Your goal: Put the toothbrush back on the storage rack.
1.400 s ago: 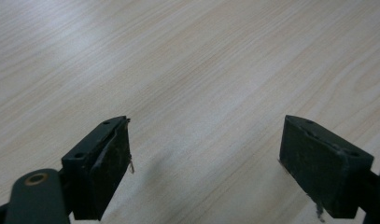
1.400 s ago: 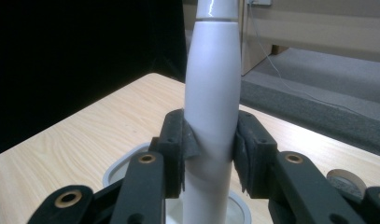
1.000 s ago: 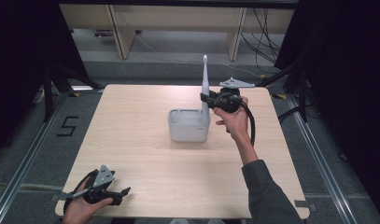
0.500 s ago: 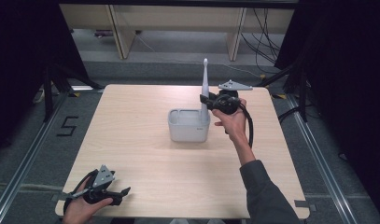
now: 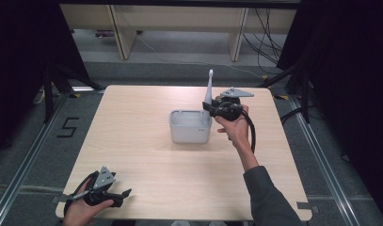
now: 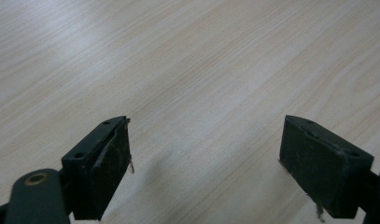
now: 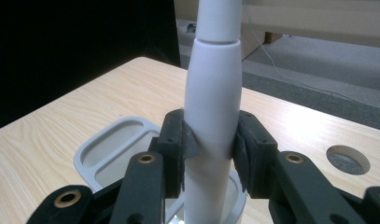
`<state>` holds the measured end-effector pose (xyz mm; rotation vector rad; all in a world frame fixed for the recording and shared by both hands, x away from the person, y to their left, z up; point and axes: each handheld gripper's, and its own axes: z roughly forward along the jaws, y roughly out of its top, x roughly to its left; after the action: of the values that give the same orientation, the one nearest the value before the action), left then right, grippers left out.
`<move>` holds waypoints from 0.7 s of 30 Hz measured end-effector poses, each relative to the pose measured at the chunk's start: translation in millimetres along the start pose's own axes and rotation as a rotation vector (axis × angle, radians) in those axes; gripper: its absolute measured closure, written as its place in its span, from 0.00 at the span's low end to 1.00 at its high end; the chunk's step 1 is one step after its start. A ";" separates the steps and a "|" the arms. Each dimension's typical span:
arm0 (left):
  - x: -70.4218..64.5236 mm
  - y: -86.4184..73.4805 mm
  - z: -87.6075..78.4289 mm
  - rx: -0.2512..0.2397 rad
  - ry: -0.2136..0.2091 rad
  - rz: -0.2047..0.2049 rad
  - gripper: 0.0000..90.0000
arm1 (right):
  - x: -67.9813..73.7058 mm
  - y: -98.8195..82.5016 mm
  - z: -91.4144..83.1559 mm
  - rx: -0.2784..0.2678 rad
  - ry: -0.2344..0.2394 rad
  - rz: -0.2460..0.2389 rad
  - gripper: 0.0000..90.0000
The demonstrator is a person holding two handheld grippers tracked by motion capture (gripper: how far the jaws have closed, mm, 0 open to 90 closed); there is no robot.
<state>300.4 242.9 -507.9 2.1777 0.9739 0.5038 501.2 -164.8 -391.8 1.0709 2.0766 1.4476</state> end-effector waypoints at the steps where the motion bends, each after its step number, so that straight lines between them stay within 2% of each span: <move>1: 0.6 0.2 -0.4 0.015 0.009 0.009 0.18 | 1.9 -1.7 -0.9 0.013 0.003 0.025 0.74; 2: 0.3 -0.1 0.0 0.009 0.008 0.008 0.18 | 0.1 -3.0 -0.2 0.008 0.000 -0.002 0.74; 3: -0.2 -0.2 0.1 0.004 0.006 0.006 0.18 | 1.5 -4.4 -1.4 0.020 -0.003 0.012 0.74; 5: 0.3 -0.2 0.6 0.002 0.008 0.009 0.18 | 0.3 -6.7 -0.4 0.018 -0.010 -0.024 0.74; 7: 0.3 0.2 0.1 0.013 0.020 0.009 0.18 | 1.7 -8.8 -1.0 0.035 0.001 -0.001 0.74; 8: 0.8 0.2 0.0 0.013 0.013 0.010 0.18 | 2.1 -9.9 -1.2 0.033 -0.007 -0.008 0.74; 9: 0.8 0.0 0.3 0.007 0.010 0.010 0.18 | 0.5 -10.8 -0.5 0.022 -0.019 -0.037 0.74; 10: 0.7 0.4 -0.3 0.018 0.011 0.011 0.18 | 2.0 -11.9 -1.0 0.036 -0.011 -0.016 0.74; 12: 0.6 -0.1 0.6 0.005 0.008 0.010 0.18 | 2.0 -13.3 -1.1 0.053 -0.009 -0.020 0.74; 13: 0.4 0.0 0.2 0.007 0.007 0.008 0.18 | 1.4 -14.6 0.5 0.041 0.000 -0.027 0.74; 14: 0.4 0.3 0.0 0.014 0.018 0.010 0.18 | 2.5 -15.5 0.7 0.047 -0.004 -0.013 0.74; 17: 0.7 0.2 -0.3 0.008 0.009 0.011 0.18 | 2.4 -17.3 2.4 0.052 -0.016 -0.043 0.74; 21: 0.7 0.1 -0.2 0.008 0.008 0.010 0.18 | 4.5 -19.5 4.8 0.071 -0.013 -0.053 0.74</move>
<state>300.7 243.5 -507.7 2.1902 0.9712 0.5145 494.6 -161.8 -411.1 1.0415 2.1453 1.3478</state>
